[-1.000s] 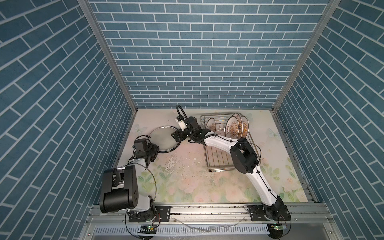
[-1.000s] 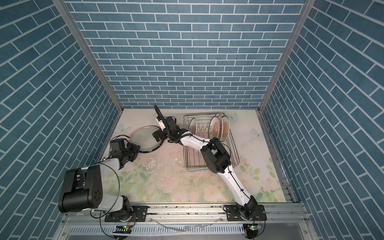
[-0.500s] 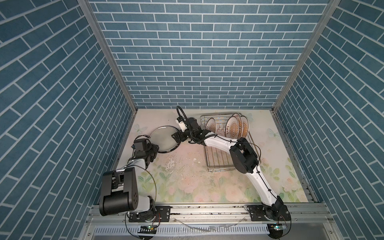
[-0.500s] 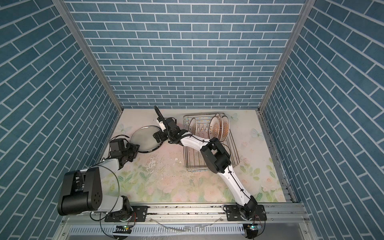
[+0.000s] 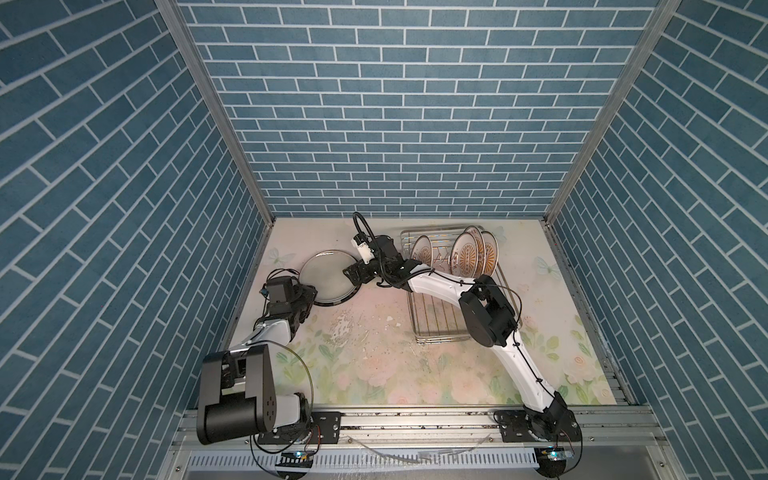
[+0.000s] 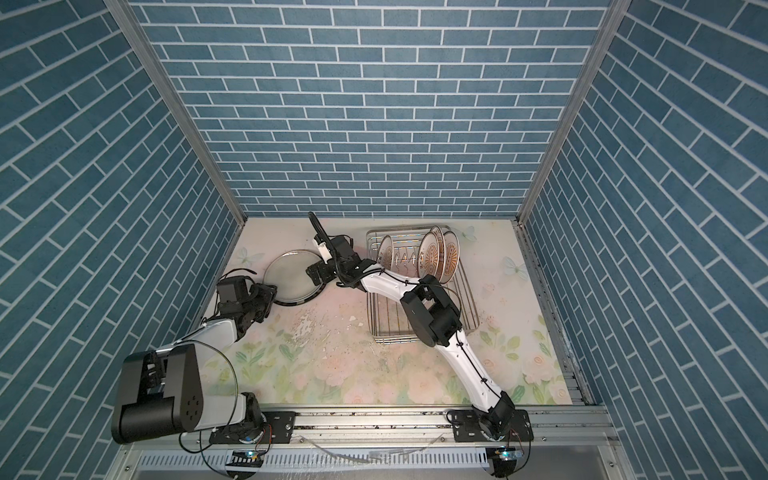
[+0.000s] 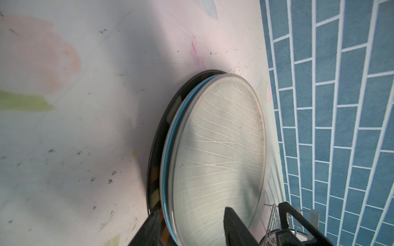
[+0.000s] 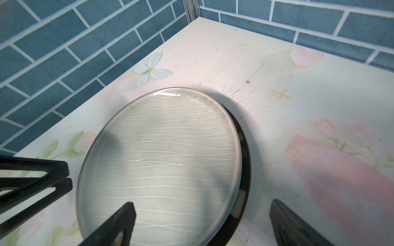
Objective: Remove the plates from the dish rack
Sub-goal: 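Open the left gripper to release the white plate onto the stack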
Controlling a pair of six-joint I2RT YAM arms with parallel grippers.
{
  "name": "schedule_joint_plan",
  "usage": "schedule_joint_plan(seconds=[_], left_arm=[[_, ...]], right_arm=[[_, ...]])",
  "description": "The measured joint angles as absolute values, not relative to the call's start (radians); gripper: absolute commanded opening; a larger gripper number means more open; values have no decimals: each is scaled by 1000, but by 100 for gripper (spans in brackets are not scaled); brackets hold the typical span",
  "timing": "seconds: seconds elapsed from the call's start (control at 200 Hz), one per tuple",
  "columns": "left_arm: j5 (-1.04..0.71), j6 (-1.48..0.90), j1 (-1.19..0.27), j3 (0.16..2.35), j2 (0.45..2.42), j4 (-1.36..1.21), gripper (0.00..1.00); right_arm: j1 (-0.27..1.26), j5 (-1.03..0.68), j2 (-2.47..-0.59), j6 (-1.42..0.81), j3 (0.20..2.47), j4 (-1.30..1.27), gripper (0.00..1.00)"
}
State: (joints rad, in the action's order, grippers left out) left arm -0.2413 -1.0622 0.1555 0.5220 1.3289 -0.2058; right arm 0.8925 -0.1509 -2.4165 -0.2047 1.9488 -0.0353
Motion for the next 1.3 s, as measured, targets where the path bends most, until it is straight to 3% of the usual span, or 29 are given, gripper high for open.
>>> schedule_joint_plan(seconds=[0.125, 0.235, 0.405, 0.595, 0.905, 1.301], left_arm=[[-208, -1061, 154, 520, 1250, -176, 52], [-175, -1060, 153, 513, 1176, -150, 67], [-150, -1044, 147, 482, 1058, -119, 99], [-152, -994, 101, 445, 916, -116, 100], [-220, -913, -50, 418, 723, -178, 100], [-256, -754, -447, 428, 650, -257, 100]], right_arm=[[892, -153, -2416, -205, 1948, -37, 99], [892, -153, -2412, -205, 1935, -38, 99], [896, -152, -2373, -204, 1864, -34, 99], [926, -99, -2231, -166, 1753, -6, 99], [956, 1, -1787, -160, 1463, 2, 99], [950, 84, -1231, -171, 1055, 54, 99]])
